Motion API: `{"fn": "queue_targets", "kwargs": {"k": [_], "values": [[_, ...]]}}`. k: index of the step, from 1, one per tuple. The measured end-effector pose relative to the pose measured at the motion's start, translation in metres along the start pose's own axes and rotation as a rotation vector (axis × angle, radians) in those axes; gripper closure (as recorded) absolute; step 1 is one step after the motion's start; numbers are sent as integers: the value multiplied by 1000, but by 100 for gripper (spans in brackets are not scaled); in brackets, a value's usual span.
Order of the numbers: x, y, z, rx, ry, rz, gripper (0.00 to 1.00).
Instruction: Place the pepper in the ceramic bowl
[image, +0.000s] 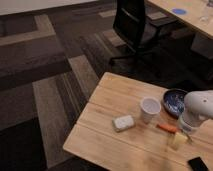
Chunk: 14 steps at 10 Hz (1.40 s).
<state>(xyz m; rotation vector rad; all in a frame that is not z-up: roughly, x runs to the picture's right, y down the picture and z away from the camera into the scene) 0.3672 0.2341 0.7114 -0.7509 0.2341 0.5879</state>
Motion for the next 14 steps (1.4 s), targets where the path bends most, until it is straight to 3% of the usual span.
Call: {"fn": "queue_targets", "kwargs": {"k": [5, 6, 7, 8, 11, 13, 14], "values": [[1, -4, 30, -2, 30, -67, 21], [0, -6, 30, 8, 29, -82, 29], [-4, -8, 26, 25, 22, -98, 49], [-6, -8, 22, 34, 18, -104, 57], [-15, -7, -4, 90, 1, -138, 100], [-12, -16, -32, 121, 4, -125, 100], [-8, -33, -69, 162, 1, -121, 100]]}}
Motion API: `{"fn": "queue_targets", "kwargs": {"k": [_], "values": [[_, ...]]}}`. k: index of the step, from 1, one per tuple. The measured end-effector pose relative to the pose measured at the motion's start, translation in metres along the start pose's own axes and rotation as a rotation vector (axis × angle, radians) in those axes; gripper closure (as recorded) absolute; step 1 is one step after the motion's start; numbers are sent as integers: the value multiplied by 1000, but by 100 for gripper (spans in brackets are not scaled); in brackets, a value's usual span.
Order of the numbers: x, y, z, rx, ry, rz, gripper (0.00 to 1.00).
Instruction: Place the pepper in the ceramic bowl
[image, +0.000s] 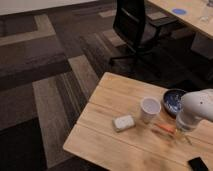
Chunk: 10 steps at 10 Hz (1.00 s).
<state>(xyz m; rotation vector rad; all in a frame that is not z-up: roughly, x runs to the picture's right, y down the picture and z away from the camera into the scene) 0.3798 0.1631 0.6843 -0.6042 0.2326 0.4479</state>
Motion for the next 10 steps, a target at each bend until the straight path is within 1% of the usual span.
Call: {"fn": "queue_targets", "kwargs": {"k": [1, 2, 7, 8, 10], "values": [[3, -12, -16, 23, -3, 2, 100], [11, -27, -32, 40, 0, 8, 100], [12, -29, -35, 42, 0, 9, 100], [18, -40, -37, 51, 6, 42, 100], [24, -61, -39, 55, 17, 80, 100]]}}
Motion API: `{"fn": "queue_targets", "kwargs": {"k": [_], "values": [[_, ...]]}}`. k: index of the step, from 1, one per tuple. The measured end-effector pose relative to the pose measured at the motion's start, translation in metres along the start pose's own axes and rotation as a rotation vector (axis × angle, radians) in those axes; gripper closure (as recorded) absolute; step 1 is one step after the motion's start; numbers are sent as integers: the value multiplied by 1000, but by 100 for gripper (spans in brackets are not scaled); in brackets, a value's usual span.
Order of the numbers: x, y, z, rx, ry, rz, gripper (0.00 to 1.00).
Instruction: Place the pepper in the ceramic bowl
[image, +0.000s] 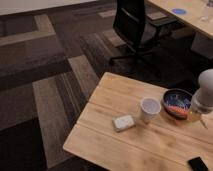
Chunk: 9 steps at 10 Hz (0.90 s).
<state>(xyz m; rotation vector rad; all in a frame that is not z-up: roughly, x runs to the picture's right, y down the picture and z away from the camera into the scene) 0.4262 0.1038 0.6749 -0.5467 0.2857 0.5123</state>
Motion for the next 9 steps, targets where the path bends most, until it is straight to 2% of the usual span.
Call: {"fn": "queue_targets", "kwargs": {"k": [1, 2, 3, 4, 6, 7, 8, 9], "values": [[4, -9, 1, 5, 12, 12, 100], [7, -31, 7, 26, 41, 26, 100], [8, -44, 15, 36, 53, 40, 100], [3, -67, 32, 54, 68, 55, 100], [-3, -93, 56, 72, 93, 61, 100], [-15, -105, 70, 81, 94, 47, 100], [-13, -105, 70, 82, 95, 47, 98], [-15, -105, 70, 82, 95, 44, 85]]}}
